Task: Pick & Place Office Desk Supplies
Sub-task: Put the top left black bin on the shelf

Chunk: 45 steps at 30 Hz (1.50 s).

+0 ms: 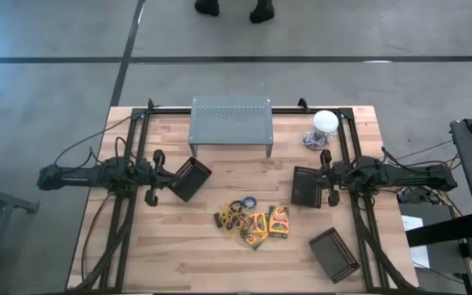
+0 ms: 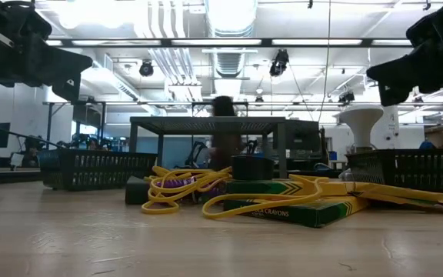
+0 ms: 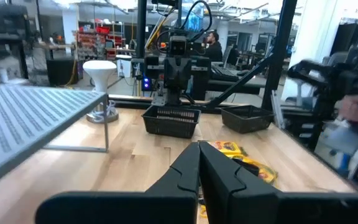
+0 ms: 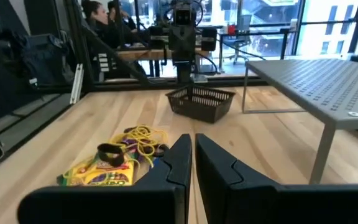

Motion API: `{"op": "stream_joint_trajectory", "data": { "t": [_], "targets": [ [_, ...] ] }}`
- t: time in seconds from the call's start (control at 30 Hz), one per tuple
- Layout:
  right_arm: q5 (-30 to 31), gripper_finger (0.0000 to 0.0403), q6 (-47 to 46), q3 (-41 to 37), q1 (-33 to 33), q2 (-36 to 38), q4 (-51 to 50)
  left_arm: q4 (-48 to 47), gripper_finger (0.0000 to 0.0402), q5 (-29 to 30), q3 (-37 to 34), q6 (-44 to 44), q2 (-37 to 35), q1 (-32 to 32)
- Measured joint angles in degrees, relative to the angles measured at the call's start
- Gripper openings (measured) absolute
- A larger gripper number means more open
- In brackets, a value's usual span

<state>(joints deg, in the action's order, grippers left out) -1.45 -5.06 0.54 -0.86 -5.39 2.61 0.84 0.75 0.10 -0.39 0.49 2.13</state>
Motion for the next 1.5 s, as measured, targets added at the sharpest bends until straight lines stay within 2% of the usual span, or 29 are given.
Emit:
{"op": "stream_joint_trajectory", "data": {
  "t": [0.13,0.27,0.33,0.47,0.63,0.73,0.83,1.03,1.17,1.33,1.5],
  "targets": [
    [2.4,0.0018,1.0,0.0,0.0,-2.9,6.4,0.3,0.0012,2.1,0.0,15.1,0.0,-0.1],
    [6.4,0.0018,2.0,0.0,0.0,-6.4,11.1,0.3,0.0012,2.2,0.0,20.4,0.0,-0.1],
    [6.3,0.0018,0.6,0.0,0.0,-8.2,11.2,0.4,0.0012,2.0,0.0,17.3,0.0,-0.1],
    [6.6,0.0018,-3.9,0.0,0.0,-13.1,11.7,1.5,0.0012,1.0,0.0,4.4,0.0,0.0],
    [15.0,0.0018,-4.6,0.0,0.0,-19.8,19.1,8.8,0.0012,1.1,0.0,-10.7,0.0,0.0],
    [19.0,0.0018,-3.7,0.0,0.0,-24.0,24.2,15.8,0.0012,3.4,0.0,-9.3,1.1,-0.1],
    [19.6,0.0018,-2.2,0.0,0.0,-28.0,28.8,23.2,0.0011,3.3,0.0,-7.2,5.4,0.6],
    [19.8,0.0018,1.1,0.0,0.0,-35.3,37.8,25.0,0.0005,3.7,7.3,-5.4,22.4,1.5],
    [19.9,0.0018,1.8,0.0,0.0,-39.3,42.2,15.5,0.0005,3.6,15.3,-3.2,37.3,2.4],
    [19.9,0.0018,0.1,0.0,0.0,-42.6,43.2,-9.0,0.0004,3.5,28.8,-0.4,54.3,3.5],
    [20.0,0.0018,-0.9,0.0,0.0,-43.9,43.2,-30.3,0.0004,3.5,41.9,-0.7,68.0,7.0]
  ]
}}
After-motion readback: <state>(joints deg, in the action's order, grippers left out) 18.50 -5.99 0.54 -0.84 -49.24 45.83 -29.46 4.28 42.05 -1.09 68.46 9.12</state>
